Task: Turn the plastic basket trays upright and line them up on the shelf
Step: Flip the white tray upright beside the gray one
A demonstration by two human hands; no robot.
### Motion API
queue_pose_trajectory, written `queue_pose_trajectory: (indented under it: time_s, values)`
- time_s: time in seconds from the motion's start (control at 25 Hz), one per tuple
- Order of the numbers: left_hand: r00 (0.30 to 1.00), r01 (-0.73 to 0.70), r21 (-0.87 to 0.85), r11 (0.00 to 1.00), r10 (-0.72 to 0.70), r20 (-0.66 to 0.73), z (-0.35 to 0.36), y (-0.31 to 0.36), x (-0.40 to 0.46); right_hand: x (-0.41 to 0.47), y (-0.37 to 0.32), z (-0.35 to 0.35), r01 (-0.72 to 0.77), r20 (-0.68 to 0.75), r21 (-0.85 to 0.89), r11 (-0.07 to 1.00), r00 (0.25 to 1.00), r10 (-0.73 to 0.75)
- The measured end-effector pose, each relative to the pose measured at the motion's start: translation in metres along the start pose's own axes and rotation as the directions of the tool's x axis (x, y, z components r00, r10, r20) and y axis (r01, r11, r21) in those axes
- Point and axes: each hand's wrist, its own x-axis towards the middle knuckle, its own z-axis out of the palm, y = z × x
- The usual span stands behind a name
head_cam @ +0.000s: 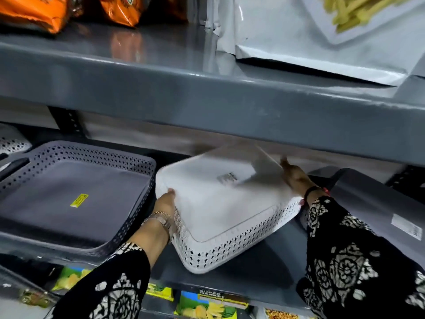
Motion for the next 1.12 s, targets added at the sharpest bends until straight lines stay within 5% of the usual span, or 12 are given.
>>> queue_pose_trajectory:
  time_s: [0.08,0.2,0.32,0.44,0.56,0.72,1.12]
  values:
    - [0.992,-0.117,-0.063,0.991,0.119,0.034,0.003,0.007,-0.001,0.001,0.002,-0.007,0.046,-0.036,0.328,0.944,0.999,-0.036]
    - [0.938,-0.293,-0.264,0.919,0.329,0.106,0.002,0.031,-0.02,-0.013,0.004,-0.021,0.065,-0.063,0.803,0.593,0.998,-0.023]
    - [0.869,-0.279,-0.518,0.808,0.443,0.223,-0.009,0.045,-0.038,-0.026,0.026,-0.019,0.022,-0.05,0.922,0.387,0.997,0.062]
    - [0.839,-0.232,-0.479,0.846,0.424,0.342,-0.03,0.041,-0.047,-0.055,0.046,-0.013,-0.092,0.098,0.954,0.286,0.995,-0.008]
    - [0.841,-0.252,-0.195,0.948,0.314,0.44,-0.052,0.032,-0.04,-0.071,0.058,-0.001,-0.171,0.193,0.944,0.283,0.98,-0.051]
    - [0.939,-0.264,0.042,0.964,0.247,0.237,-0.072,0.029,-0.003,-0.08,0.082,0.014,-0.119,0.163,0.914,0.388,0.983,-0.083]
    - [0.95,-0.13,0.264,0.956,0.044,0.309,-0.052,0.024,-0.006,-0.092,0.105,0.031,-0.05,0.089,0.907,0.417,0.993,-0.074]
